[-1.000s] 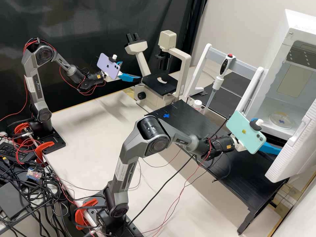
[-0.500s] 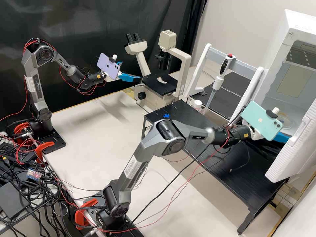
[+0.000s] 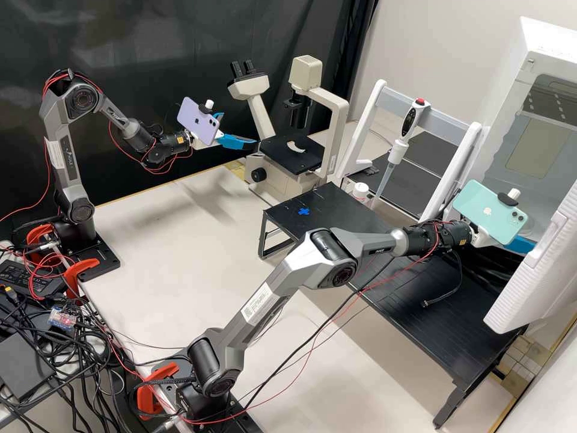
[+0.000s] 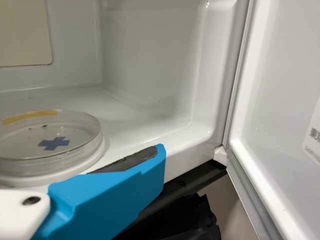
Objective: Move the petri dish to the microscope
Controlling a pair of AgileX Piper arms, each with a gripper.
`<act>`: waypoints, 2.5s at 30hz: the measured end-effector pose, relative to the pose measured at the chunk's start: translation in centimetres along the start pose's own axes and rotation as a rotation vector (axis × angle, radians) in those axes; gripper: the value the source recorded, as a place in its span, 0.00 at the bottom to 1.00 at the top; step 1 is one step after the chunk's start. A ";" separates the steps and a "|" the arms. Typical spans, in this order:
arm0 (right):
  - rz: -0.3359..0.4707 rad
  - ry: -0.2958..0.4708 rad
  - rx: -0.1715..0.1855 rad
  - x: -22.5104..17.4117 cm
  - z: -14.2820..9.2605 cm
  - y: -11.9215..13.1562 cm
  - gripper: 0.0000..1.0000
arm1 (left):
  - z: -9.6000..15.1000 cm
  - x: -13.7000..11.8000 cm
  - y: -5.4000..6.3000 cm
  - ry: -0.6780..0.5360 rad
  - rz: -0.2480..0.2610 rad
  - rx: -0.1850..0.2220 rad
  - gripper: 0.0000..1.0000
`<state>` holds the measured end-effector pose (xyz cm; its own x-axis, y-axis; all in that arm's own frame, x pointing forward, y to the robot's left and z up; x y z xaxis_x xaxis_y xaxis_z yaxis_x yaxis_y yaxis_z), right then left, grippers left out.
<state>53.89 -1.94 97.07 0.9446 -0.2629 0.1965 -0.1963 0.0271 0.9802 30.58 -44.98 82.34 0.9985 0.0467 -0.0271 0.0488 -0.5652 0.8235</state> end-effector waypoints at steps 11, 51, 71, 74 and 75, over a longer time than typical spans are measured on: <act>-0.014 -0.013 0.002 0.7 0.6 -0.7 0.00 | 0.0 0.0 0.0 0.000 0.000 0.000 1.00; -0.074 -0.056 0.032 0.7 1.0 -0.8 0.00 | 0.0 0.0 0.0 0.000 0.000 0.000 1.00; -0.166 -0.046 0.030 -0.3 1.2 -0.3 0.00 | 0.0 0.0 0.0 0.000 0.000 0.000 1.00; -0.184 -0.034 0.027 -0.8 1.0 -0.1 0.00 | 0.0 0.0 0.0 0.000 0.000 0.000 1.00; -0.189 -0.029 0.028 -0.9 1.0 0.0 0.00 | 0.0 0.0 0.0 0.000 0.000 0.000 1.00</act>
<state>52.77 -2.70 96.84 0.9574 -0.2887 0.0076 -0.0237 -0.0526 0.9983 30.58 -44.98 82.34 0.9985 0.0467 -0.0271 0.0488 -0.5652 0.8235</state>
